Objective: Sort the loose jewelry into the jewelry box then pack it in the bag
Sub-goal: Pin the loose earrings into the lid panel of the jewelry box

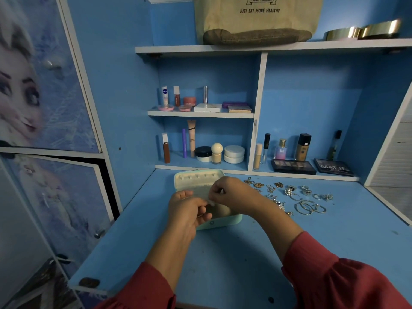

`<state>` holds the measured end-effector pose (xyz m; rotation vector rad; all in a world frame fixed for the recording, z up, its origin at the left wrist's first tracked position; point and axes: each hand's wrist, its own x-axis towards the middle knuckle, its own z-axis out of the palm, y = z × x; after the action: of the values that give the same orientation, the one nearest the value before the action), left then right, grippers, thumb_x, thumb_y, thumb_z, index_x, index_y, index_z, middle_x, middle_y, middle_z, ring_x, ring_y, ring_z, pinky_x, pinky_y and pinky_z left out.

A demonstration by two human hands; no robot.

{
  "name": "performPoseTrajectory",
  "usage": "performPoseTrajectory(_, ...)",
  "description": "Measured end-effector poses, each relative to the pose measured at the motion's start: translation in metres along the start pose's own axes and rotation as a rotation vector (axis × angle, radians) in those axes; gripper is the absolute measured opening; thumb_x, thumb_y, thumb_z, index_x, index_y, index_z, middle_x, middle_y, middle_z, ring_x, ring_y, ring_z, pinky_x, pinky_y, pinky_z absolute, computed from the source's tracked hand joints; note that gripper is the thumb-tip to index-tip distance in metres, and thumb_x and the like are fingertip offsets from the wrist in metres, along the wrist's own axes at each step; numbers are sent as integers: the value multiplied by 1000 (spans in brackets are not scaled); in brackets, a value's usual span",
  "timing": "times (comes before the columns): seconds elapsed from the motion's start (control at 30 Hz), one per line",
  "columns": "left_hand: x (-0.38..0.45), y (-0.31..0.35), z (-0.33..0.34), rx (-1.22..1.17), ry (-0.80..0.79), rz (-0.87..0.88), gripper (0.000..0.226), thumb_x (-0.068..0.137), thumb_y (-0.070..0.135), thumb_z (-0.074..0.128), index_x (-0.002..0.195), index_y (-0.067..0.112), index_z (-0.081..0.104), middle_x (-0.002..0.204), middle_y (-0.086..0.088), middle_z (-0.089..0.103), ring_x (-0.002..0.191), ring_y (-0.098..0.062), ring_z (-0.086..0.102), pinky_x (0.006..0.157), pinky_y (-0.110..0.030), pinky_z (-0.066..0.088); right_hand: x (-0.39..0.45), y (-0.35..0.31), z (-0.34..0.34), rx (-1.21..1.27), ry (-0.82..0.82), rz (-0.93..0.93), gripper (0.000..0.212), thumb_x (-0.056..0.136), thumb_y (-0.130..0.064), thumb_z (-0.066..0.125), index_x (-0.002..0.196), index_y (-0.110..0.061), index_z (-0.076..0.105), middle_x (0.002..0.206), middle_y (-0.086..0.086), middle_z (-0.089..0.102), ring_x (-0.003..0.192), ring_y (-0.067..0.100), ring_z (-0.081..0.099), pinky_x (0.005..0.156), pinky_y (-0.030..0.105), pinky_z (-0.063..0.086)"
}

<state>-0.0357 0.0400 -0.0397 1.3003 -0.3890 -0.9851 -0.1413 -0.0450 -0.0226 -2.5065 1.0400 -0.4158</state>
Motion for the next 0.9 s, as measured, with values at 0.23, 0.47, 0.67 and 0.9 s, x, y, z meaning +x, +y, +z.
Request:
performPoseTrajectory(0.23, 1, -1, 0, 2, -3, 6, 44, 81, -16, 57, 117, 8, 47, 67, -9, 50, 49, -11, 45, 42, -24, 51, 0, -2, -12, -9, -65, -29, 15, 91, -20, 59, 100, -17, 70, 103, -2, 67, 94, 14, 59, 82, 27, 49)
performPoseTrajectory(0.47, 1, -2, 0, -3, 10, 6, 46, 80, -16, 57, 117, 9, 48, 69, -9, 52, 50, -11, 46, 43, -25, 52, 2, -5, -15, -78, -93, -52, 16, 90, -20, 61, 103, -16, 70, 105, -1, 66, 90, 12, 56, 74, 20, 40)
performPoseTrajectory(0.67, 2, -3, 0, 8, 26, 7, 45, 79, -17, 57, 115, 8, 48, 64, -8, 50, 48, -11, 44, 43, -24, 52, 7, -9, -15, -175, -139, -52, 19, 89, -23, 61, 105, -18, 69, 108, 0, 67, 96, 17, 59, 78, 25, 45)
performPoseTrajectory(0.9, 5, -5, 2, 35, 72, 13, 41, 80, -16, 52, 112, 9, 48, 63, -6, 50, 39, -7, 41, 44, -25, 52, 13, -21, -17, -395, -203, -79, 19, 90, -22, 57, 104, -20, 69, 104, 1, 66, 91, 18, 58, 76, 29, 46)
